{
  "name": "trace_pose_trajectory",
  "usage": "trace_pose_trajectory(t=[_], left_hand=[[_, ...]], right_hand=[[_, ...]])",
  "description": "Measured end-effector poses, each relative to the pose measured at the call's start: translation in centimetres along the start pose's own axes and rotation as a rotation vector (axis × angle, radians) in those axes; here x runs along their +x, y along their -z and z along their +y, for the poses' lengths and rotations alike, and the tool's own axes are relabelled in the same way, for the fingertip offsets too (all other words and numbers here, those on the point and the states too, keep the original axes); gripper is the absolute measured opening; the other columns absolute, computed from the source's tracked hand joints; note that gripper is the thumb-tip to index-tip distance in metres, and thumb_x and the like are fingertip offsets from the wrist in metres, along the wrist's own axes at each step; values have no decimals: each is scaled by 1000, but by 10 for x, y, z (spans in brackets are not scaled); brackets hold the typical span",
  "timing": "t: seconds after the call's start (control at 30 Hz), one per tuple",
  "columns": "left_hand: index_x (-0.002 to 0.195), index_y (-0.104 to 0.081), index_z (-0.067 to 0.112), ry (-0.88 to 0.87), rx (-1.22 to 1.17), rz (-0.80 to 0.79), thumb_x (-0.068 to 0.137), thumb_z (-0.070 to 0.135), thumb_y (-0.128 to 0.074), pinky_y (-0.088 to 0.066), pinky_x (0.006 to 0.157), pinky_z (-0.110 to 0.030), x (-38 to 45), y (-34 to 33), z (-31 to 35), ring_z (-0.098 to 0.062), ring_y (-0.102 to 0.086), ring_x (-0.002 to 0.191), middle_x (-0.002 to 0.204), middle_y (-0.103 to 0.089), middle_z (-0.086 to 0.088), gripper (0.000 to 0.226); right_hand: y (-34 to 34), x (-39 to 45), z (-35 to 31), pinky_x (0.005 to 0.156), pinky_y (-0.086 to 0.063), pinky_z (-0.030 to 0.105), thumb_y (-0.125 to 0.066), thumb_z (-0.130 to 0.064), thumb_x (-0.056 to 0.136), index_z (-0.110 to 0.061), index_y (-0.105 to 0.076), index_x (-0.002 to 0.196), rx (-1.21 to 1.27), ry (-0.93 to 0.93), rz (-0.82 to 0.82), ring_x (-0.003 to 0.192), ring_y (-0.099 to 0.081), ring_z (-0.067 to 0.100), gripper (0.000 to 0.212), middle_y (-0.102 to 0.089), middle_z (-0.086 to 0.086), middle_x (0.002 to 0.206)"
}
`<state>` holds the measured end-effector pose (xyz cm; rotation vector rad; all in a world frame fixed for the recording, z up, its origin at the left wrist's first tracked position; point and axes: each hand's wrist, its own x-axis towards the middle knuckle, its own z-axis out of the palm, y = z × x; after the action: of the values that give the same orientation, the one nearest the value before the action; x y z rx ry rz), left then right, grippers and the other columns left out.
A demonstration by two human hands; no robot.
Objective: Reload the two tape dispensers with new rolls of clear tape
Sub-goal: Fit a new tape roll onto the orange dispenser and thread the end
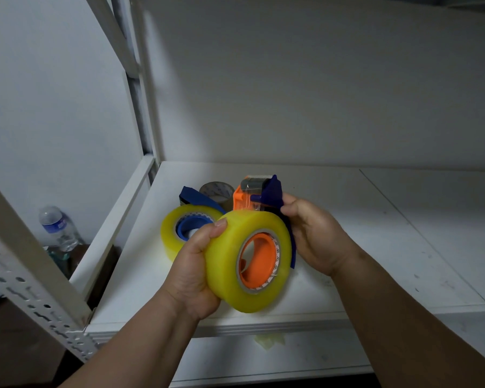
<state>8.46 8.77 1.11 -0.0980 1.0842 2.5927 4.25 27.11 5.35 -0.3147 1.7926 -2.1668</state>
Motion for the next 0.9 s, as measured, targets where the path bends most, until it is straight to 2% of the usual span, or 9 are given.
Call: trace_pose_trajectory(t=[0.1,0.23,0.33,0.4,0.5,0.6,0.7,0.77,0.9], left_hand=[[116,-73,12,-8,-4,-8,52,36,-89,-58,73,-48,0,-2,-1,-35,-73,93,111,-74,-18,70],[108,-76,12,-51,-45,-41,61,34,-83,-58,70,-46,2,-5,0,-34,-74,89,107,-74,-18,52],[125,-66,10,-46,-31,-2,69,36,-74,-56,81,-50,4,-10,2,-37,-69,101,120,-69,-21,61],[133,-60,10,-43,-34,1,75,36,-70,-56,82,-51,5,-12,3,-37,-68,103,124,-67,-21,64],[126,-66,11,-46,-73,34,74,38,-71,-58,76,-49,8,-13,4,-35,-72,92,114,-72,-18,59],[107,-75,10,-46,-105,22,75,39,-70,-59,62,-43,12,-12,4,-31,-75,74,92,-77,-16,44],[90,-81,11,-28,-107,43,75,38,-70,-59,58,-42,15,-10,0,-30,-75,67,83,-77,-15,32],[86,-82,14,-21,-86,67,77,39,-70,-59,59,-43,16,-8,-2,-30,-76,68,83,-78,-14,29],[93,-82,13,33,-39,135,74,40,-74,-59,67,-49,18,-8,-5,-35,-76,78,97,-78,-17,34]], right_hand=[[-4,-1,-3,101,-44,53,-49,-33,77,-19,-57,125,-223,-40,20,109,-61,33,51,-64,19,121],[-2,-2,-14,90,-53,41,-56,-46,73,-38,-60,117,-495,-26,28,97,-68,15,45,-71,-3,107],[2,2,-15,90,-52,41,-58,-52,71,-43,-60,115,-534,-35,56,99,-67,15,45,-70,-6,108],[4,3,-9,97,-48,49,-63,-46,75,-32,-62,119,-369,-52,86,108,-63,27,46,-68,6,117],[4,-1,0,99,-48,49,-63,-40,73,-10,-61,123,-15,-90,87,113,-60,36,58,-63,21,122],[2,-2,8,97,-48,53,-68,-37,74,-15,-61,120,-185,-59,107,108,-63,33,51,-66,17,118],[-1,-4,12,95,-50,51,-66,-37,71,-30,-59,116,-376,-54,117,104,-64,23,47,-67,5,113],[0,-6,15,92,-52,48,-67,-35,68,-32,-56,113,-484,-70,117,101,-63,20,47,-64,3,112],[2,-4,24,86,-54,42,-69,-20,74,-25,-51,115,-734,-78,156,97,-61,18,45,-62,3,109]])
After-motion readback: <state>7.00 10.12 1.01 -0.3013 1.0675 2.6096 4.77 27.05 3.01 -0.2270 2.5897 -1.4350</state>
